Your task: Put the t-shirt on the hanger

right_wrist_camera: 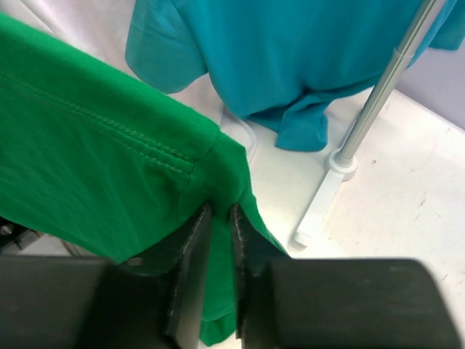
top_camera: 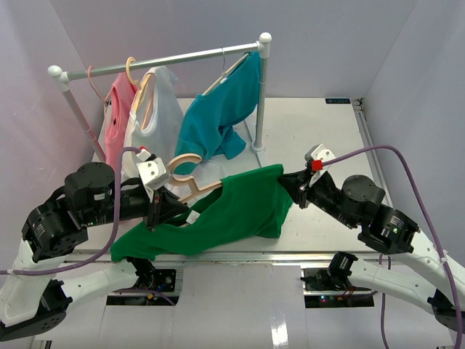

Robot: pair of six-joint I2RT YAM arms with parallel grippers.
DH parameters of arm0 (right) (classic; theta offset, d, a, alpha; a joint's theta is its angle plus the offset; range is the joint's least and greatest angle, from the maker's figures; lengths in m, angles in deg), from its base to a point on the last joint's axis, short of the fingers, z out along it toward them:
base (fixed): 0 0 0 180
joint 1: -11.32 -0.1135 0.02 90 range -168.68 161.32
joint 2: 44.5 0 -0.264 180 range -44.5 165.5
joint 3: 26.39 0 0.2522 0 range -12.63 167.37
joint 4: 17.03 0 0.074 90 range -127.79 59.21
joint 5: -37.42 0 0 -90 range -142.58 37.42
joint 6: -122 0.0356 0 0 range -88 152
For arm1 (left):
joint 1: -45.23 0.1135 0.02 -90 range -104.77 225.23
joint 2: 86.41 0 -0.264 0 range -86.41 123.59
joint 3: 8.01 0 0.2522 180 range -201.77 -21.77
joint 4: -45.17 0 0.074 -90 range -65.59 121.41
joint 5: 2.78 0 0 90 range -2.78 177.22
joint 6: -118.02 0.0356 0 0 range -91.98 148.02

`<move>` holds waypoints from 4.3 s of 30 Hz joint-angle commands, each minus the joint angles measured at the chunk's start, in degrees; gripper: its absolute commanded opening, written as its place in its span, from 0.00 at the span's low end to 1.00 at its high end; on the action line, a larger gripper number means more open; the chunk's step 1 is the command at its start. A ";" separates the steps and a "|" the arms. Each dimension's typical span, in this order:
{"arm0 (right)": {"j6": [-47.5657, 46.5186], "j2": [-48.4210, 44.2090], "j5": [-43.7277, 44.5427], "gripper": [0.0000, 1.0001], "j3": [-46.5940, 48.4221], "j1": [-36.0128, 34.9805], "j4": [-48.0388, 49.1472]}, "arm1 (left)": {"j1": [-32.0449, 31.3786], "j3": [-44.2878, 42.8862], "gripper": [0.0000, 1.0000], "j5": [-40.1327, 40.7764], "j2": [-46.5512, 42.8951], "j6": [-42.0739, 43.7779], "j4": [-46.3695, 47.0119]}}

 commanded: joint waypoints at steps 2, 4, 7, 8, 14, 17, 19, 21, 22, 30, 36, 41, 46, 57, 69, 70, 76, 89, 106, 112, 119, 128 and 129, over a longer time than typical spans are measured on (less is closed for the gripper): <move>0.23 0.23 3.95 0.08 -1.08 -0.18 2.87 | -0.12 0.19 0.00 0.80 -2.33 -2.30 1.58; 0.00 0.30 4.47 0.08 -1.75 -0.25 2.87 | -0.12 1.46 0.00 0.65 -3.15 -2.53 1.96; -0.33 0.66 6.65 0.08 -2.18 -0.20 2.87 | -0.12 2.57 0.00 1.45 -3.70 -2.74 1.43; -0.54 0.78 7.13 0.08 -2.26 -0.24 2.87 | -0.12 2.87 0.00 1.71 -3.83 -2.78 1.17; -0.93 1.04 7.65 0.09 -1.75 -0.17 2.78 | -0.12 3.86 0.00 3.29 -5.47 -4.27 0.25; -1.10 1.31 5.93 0.32 -1.68 -0.17 2.83 | -0.12 5.04 0.00 4.17 -6.55 -5.48 -0.54; -1.00 1.50 4.96 0.60 -1.85 -0.17 2.93 | -0.12 5.92 0.00 5.73 -7.20 -6.68 -1.60; -0.90 1.34 4.77 0.72 -2.63 -0.17 3.40 | -0.12 6.39 0.00 8.85 -7.70 -8.33 -3.69; -0.91 1.18 4.72 0.75 -3.11 -0.17 3.63 | -0.12 6.61 0.00 11.40 -7.94 -9.71 -4.76; -1.78 1.89 3.82 0.77 -3.43 -0.17 5.78 | -0.12 5.79 0.00 27.39 -6.82 -20.36 -10.57; -0.28 12.58 17.32 0.78 6.88 -0.08 15.35 | -0.12 10.36 0.00 28.59 -3.62 -23.09 -12.27; 3.92 24.79 19.91 0.79 14.66 -0.08 25.72 | -0.12 14.56 0.00 28.96 -5.47 -23.54 -10.28; 8.17 33.47 17.31 0.83 14.99 -0.25 39.17 | -0.12 14.87 0.00 29.15 -7.07 -23.19 -8.01; 6.79 46.77 11.71 0.84 11.56 -5.40 65.62 | -0.12 16.62 0.00 28.88 -10.50 -23.25 -7.40; 2.18 61.03 32.29 0.87 24.59 -8.40 57.86 | -0.12 16.95 0.00 28.19 -13.59 -22.83 -7.26; 1.37 62.28 35.16 0.87 25.35 -8.34 57.81 | -0.12 17.12 0.00 28.08 -13.54 -22.83 -7.10; -1.60 67.32 41.41 0.85 29.66 -7.38 54.56 | -0.12 17.29 0.00 28.00 -13.54 -22.84 -6.85; -7.21 44.87 39.72 0.81 7.64 -3.77 52.63 | -0.12 14.98 0.00 28.06 -14.39 -23.32 -11.33; -5.76 33.52 32.19 0.80 -0.48 4.22 47.38 | -0.21 1.05 0.00 42.64 4.19 -22.33 -11.50; -3.70 32.91 28.85 0.81 -0.10 4.58 43.93 | -0.21 -5.33 0.00 52.11 14.78 -19.68 -8.67; -2.69 32.51 26.46 0.81 -0.10 4.97 41.77 | 0.31 -17.82 0.00 57.56 26.47 -18.02 -7.77; -0.96 32.09 23.47 0.82 -1.73 6.15 41.54 | 10.39 -22.60 0.00 49.50 31.18 -10.53 2.93; -0.71 32.23 23.00 0.82 -1.87 6.37 41.54 | 11.25 -23.06 0.00 48.96 31.82 -10.07 3.85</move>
